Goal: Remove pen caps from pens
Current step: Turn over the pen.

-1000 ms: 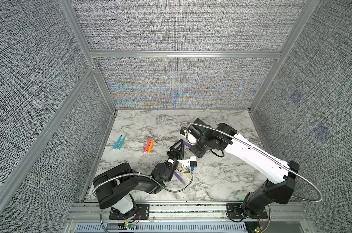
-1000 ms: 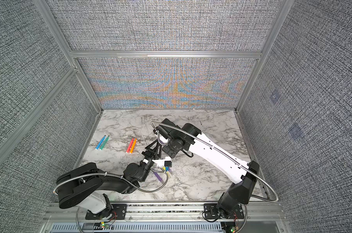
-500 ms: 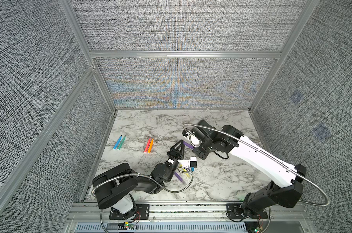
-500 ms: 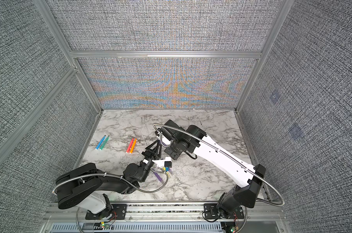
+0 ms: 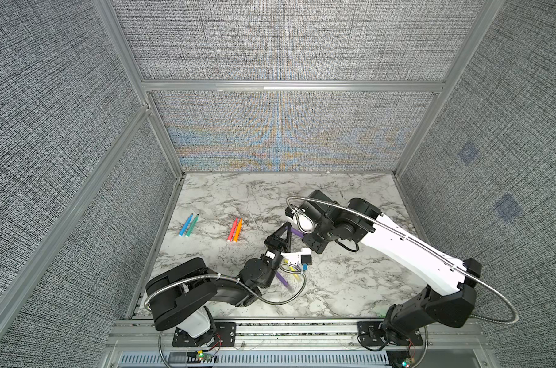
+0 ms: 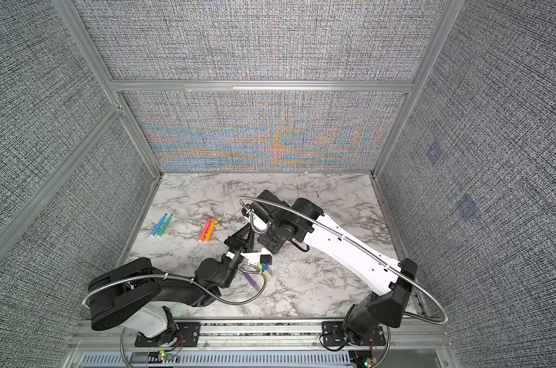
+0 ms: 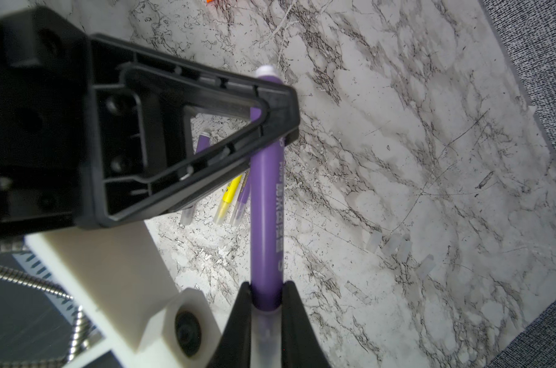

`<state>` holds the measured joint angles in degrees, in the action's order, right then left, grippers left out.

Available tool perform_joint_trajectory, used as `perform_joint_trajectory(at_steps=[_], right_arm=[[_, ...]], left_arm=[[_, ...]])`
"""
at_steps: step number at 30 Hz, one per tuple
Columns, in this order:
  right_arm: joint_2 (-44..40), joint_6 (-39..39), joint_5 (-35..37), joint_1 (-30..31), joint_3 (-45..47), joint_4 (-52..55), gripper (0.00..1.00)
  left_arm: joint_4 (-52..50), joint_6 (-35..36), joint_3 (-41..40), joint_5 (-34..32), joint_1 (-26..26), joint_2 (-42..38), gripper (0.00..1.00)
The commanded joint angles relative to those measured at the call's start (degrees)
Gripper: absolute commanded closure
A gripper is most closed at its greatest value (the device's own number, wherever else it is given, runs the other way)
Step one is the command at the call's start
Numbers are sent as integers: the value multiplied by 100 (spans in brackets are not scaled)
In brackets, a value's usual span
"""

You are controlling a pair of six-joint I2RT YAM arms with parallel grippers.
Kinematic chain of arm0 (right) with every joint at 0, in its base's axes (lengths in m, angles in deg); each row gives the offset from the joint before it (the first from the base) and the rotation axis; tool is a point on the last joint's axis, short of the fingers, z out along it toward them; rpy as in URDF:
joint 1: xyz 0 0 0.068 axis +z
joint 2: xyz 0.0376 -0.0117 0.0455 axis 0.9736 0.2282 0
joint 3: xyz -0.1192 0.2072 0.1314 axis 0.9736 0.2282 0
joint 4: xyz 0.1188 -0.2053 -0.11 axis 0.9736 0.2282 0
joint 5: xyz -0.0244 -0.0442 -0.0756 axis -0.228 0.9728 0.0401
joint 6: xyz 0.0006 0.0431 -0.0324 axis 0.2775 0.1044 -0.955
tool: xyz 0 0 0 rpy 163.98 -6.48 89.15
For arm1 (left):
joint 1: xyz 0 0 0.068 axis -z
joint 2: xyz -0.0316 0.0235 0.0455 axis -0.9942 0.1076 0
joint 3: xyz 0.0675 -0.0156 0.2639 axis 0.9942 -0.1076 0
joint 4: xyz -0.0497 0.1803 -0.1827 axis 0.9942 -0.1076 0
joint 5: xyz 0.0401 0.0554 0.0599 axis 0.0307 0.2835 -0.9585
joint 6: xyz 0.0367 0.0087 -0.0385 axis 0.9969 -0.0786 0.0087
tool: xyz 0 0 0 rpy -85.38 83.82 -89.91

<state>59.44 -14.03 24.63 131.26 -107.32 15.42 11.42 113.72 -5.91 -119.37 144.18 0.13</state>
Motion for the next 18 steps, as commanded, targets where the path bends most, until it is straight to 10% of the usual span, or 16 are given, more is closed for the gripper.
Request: perform_joint_trajectory(at_steps=[1,12,18], right_arm=[[4,3,8,19,-29,-41,100],[-92,107,325,22,-27,-39,97],[-596,222,538,28,-62,-287,40]], left_arm=[[518,-161,-5,-35,4,-55,91],[517,-299,-22,-61,3,-14,100],[515,-550,-61,-81,-6,-83,100]])
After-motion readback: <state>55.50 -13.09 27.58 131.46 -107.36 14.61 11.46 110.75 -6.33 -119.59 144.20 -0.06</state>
